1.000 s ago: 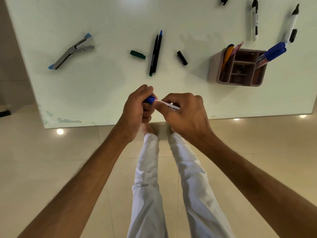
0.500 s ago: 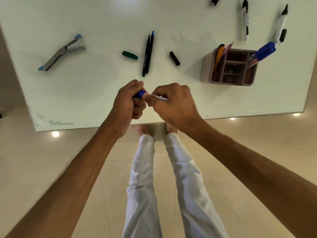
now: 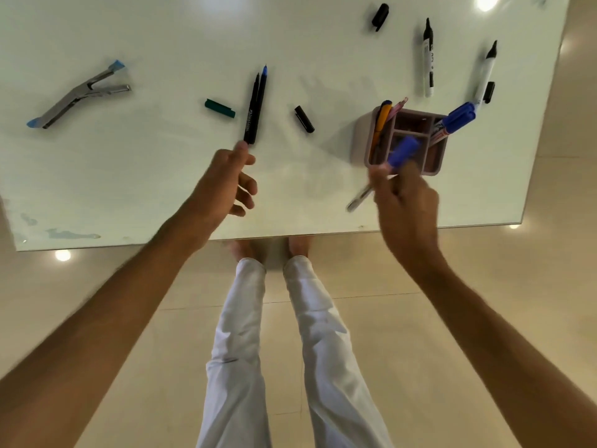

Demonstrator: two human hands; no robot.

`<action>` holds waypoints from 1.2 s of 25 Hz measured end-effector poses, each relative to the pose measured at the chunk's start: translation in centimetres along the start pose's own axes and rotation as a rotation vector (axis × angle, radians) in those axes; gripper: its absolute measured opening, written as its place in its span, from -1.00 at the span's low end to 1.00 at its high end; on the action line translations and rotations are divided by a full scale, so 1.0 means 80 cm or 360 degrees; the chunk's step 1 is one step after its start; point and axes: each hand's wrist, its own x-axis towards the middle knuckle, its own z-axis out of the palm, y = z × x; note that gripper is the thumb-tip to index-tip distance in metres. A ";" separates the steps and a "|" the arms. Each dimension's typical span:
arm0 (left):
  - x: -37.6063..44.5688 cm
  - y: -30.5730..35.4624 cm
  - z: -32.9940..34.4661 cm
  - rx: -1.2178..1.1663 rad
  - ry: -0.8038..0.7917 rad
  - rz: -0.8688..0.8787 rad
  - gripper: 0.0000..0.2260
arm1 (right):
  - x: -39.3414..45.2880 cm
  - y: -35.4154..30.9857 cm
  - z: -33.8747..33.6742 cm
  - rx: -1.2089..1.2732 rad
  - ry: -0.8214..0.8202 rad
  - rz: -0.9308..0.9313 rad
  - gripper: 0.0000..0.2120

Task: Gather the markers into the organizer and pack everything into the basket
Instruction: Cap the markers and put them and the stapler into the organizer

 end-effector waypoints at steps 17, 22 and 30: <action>0.001 -0.048 -0.057 -0.0158 0.0118 -0.0198 -0.55 | 0.114 0.044 -0.067 -0.0063 0.0425 0.0391 -0.58; 0.007 -0.050 -0.068 -0.0168 0.0124 -0.0219 -0.56 | 0.094 0.020 -0.054 -0.0082 0.0663 -0.0002 -0.54; 0.011 -0.061 -0.097 -0.0193 0.0151 -0.0249 -0.58 | 0.076 -0.053 0.067 -0.0421 -0.0003 -0.0619 -0.79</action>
